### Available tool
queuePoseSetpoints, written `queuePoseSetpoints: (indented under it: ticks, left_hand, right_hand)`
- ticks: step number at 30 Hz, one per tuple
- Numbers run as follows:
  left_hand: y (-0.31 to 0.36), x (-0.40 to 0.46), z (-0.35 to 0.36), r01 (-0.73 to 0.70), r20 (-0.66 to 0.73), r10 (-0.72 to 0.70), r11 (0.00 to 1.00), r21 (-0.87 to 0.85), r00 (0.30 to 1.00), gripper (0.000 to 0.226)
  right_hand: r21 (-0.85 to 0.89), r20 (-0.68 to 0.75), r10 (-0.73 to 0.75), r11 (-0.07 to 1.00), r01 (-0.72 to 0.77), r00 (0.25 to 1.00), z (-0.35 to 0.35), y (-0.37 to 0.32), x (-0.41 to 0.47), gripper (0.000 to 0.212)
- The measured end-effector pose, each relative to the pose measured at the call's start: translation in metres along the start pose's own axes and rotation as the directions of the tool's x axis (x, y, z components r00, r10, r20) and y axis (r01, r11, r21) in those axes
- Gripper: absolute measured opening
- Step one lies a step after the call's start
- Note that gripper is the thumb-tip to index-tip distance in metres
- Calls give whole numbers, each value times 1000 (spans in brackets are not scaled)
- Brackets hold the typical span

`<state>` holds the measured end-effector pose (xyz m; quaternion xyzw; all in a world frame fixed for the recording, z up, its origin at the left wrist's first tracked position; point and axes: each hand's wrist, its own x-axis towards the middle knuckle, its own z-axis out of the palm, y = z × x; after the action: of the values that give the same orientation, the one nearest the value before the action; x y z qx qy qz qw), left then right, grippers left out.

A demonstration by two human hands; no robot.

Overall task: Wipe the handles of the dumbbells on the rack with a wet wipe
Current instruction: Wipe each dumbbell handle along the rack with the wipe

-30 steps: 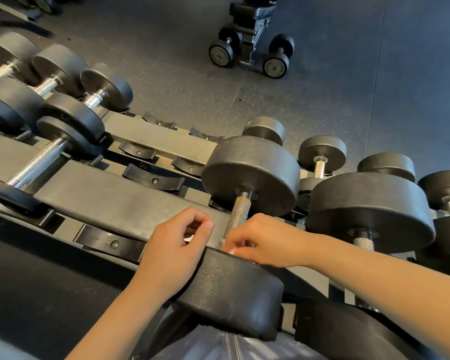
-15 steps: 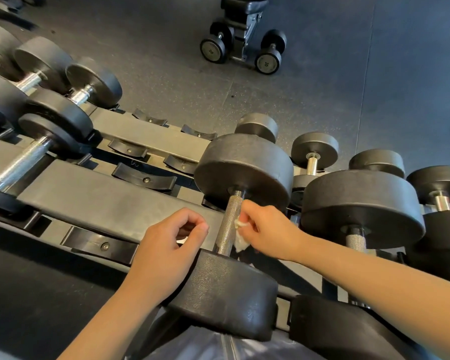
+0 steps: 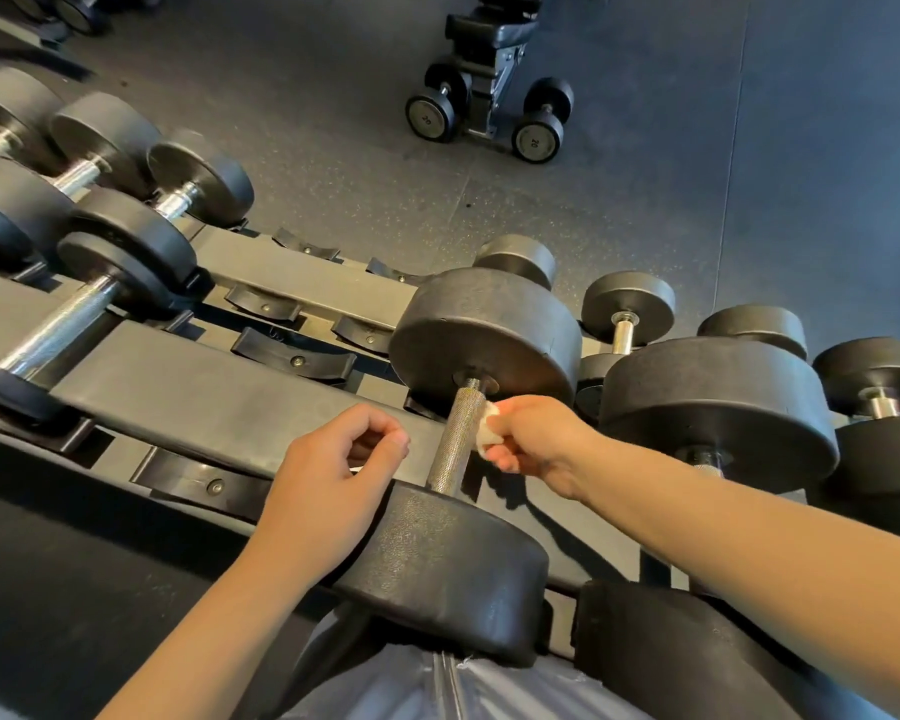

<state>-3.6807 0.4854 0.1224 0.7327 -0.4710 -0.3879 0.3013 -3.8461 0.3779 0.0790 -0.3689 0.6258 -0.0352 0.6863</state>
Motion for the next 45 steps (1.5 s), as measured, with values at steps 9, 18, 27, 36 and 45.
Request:
queuePoseSetpoints:
  ticks: [9, 18, 27, 36, 45]
  left_hand:
    - [-3, 1, 1, 5, -30, -4, 999, 38, 1000, 9]
    - [1, -2, 4, 43, -90, -32, 991, 125, 995, 13]
    - [-2, -12, 5, -58, -276, 49, 998, -23, 960, 13]
    - [-81, -28, -99, -64, -305, 29, 992, -106, 952, 9]
    - [-216, -25, -282, 41, -372, -86, 991, -126, 924, 8]
  right_hand:
    - [-660, 457, 36, 683, 312, 889, -5, 11, -22, 22]
    - [-597, 319, -305, 671, 440, 897, -25, -8, -18, 29]
    - [-869, 387, -527, 66, 491, 756, 1, -9, -13, 17]
    - [-872, 378, -562, 51, 487, 736, 93, -59, -9, 22]
    - [-898, 283, -521, 152, 414, 805, 298, -131, 2, 27]
